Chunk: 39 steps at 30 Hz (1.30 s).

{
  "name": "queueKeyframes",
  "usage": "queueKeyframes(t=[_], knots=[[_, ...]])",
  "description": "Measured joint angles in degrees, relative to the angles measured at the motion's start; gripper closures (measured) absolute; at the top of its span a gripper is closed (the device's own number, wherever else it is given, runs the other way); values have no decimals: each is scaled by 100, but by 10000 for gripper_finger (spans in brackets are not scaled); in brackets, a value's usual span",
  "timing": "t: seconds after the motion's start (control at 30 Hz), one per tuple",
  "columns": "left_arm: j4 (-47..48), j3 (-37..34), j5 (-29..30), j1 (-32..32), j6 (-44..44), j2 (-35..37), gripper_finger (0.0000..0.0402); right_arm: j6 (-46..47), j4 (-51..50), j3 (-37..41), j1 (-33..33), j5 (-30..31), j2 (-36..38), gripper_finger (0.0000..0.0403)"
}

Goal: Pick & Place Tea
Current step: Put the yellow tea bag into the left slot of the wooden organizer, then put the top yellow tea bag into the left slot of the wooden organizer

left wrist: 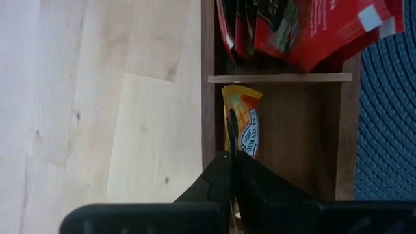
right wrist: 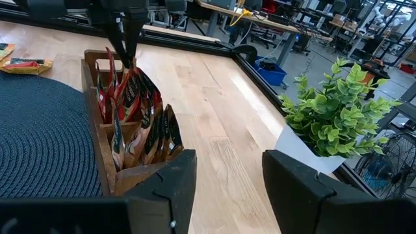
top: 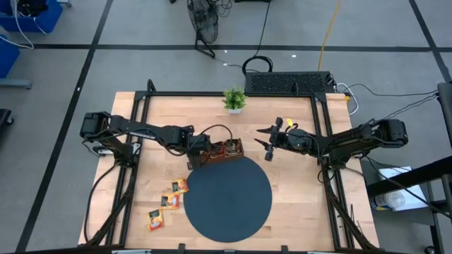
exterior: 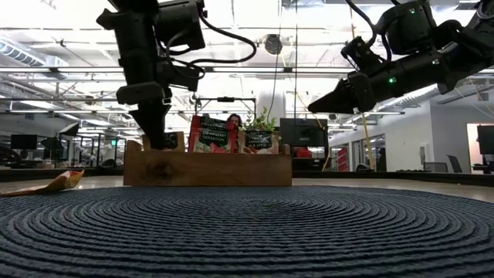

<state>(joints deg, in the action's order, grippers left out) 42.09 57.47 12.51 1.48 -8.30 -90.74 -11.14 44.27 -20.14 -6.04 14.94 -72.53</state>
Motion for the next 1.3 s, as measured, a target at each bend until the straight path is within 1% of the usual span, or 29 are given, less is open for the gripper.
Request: queueKeyframes(t=[0.17, 0.27, 0.33, 0.47, 0.6, 0.7, 0.8, 0.87, 0.97, 1.03, 1.13, 1.23, 1.3], knots=[[1, 0, 1, 0, -151, 0, 381, 0, 0, 0, 0, 0, 0, 243], [2, 2, 2, 0, -296, 0, 366, 0, 0, 0, 0, 0, 0, 243], [4, 2, 14, 0, -341, 0, 345, 0, 0, 0, 0, 0, 0, 243], [9, 4, 99, 0, -368, 3, 288, 0, 0, 0, 0, 0, 0, 243], [34, 70, 111, 0, -217, 83, 237, 0, 0, 0, -2, 0, 0, 243], [272, 232, 108, -1, -190, 182, 209, 0, 2, 0, -2, -1, 0, 243], [587, 474, 87, -21, -420, 272, 192, 2, 1, -2, -1, -1, 0, 243], [787, 548, -125, -91, -821, 367, 184, 2, -2, -2, -2, -2, 0, 243], [1084, 547, -953, -314, -1549, 521, 179, 2, -24, -2, -2, -2, 0, 243], [1273, 542, -1352, -552, -2000, 557, 179, 2, -33, -4, -1, -2, 0, 243], [1346, 542, -1412, -1035, -2694, 543, 179, 22, -37, -4, -1, -2, 0, 243], [1205, 542, -1224, -1523, -3708, 527, 178, 43, -44, -4, -2, -2, 0, 243], [1167, 543, -1195, -1712, -4373, 413, 178, 84, -39, -4, -1, -4, 0, 243]])
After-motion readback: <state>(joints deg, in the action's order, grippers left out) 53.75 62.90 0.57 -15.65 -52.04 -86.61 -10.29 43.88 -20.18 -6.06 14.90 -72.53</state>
